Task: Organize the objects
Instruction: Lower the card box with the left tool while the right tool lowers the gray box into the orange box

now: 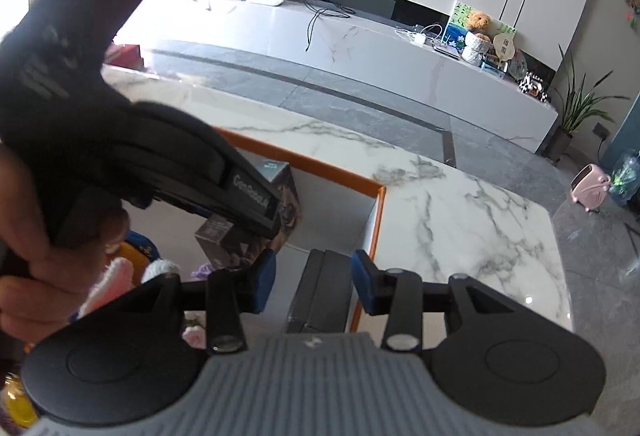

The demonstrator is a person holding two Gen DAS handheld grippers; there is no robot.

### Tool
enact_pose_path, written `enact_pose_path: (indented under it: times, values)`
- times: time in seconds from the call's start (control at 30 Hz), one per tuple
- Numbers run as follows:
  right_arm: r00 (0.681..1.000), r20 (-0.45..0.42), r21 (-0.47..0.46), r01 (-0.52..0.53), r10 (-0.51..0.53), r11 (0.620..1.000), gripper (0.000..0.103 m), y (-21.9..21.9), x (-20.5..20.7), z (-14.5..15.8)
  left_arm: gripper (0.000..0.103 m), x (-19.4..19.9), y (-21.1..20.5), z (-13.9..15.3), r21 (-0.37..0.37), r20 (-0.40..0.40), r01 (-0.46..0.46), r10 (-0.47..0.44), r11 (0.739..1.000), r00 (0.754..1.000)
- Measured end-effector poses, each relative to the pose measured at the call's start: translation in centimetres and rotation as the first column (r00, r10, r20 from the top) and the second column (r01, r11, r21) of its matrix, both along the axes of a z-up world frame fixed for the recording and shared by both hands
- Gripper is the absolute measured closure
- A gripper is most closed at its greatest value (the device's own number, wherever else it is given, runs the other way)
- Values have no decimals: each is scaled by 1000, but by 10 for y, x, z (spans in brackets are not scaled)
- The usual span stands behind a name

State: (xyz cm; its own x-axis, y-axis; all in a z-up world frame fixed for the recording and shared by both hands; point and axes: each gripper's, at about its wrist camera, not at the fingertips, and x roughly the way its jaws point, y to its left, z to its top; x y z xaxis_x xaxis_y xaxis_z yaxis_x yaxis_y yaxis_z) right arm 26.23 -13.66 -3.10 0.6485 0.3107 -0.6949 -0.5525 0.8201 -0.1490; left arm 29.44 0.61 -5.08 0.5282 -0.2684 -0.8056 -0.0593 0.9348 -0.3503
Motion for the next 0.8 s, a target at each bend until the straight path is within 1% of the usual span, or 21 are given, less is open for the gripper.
enact_pose_path:
  times: [0.07, 0.13, 0.27, 0.37, 0.4, 0.47, 0.5, 0.57, 0.6, 0.63, 0.67, 0.7, 0.77, 0.8]
  values:
    - [1000, 1, 12, 25, -25, 1000, 58, -5, -3, 7, 77, -2, -4, 4, 32, 8, -7, 7, 999, 1000]
    - [998, 6, 33, 56, -56, 998, 57, -13, -5, 14, 77, -6, -10, 9, 44, 30, 10, -11, 999, 999]
    - [992, -52, 81, 123, -119, 989, 57, -31, -3, 21, 77, -5, -15, 10, -10, 23, 25, -25, 1000, 999]
    - [986, -86, 112, 154, -145, 982, 57, -40, -6, 21, 77, -4, -18, 3, -16, -10, -6, 6, 1000, 1000]
    - [984, -92, 114, 160, -150, 980, 57, -42, -7, 21, 77, -3, -17, -1, -22, -36, -21, 20, 1000, 999]
    - [984, -102, 117, 157, -146, 981, 57, -44, -12, 21, 76, -2, -16, -11, -36, -91, -38, 34, 999, 995]
    - [986, -103, 124, 143, -130, 982, 57, -44, -15, 22, 76, -2, -15, -16, -40, -100, -39, 35, 998, 994]
    - [991, -109, 123, 89, -76, 988, 58, -41, -21, 23, 76, -2, -14, -19, -24, -106, -43, 40, 999, 994]
    - [991, -122, 112, 60, -46, 992, 60, -39, -22, 22, 76, -2, -14, -20, -21, -109, -40, 37, 999, 993]
    - [990, -136, 100, 45, -31, 994, 72, -37, -23, 22, 76, -1, -14, -20, -26, -112, -31, 28, 999, 993]
    - [988, -153, 89, 32, -18, 995, 90, -35, -24, 21, 76, -1, -15, -20, -27, -117, -20, 17, 999, 993]
    - [985, -173, 89, 16, -1, 996, 94, -33, -23, 19, 76, 0, -17, -19, -28, -120, -7, 3, 1000, 993]
    - [978, -209, 90, 0, 19, 996, 99, -31, -22, 17, 76, 1, -20, -20, -24, -129, 17, -20, 1000, 991]
    - [975, -222, 70, 1, 15, 998, 99, -29, -20, 14, 76, 1, -22, -21, -25, -136, 19, -22, 999, 990]
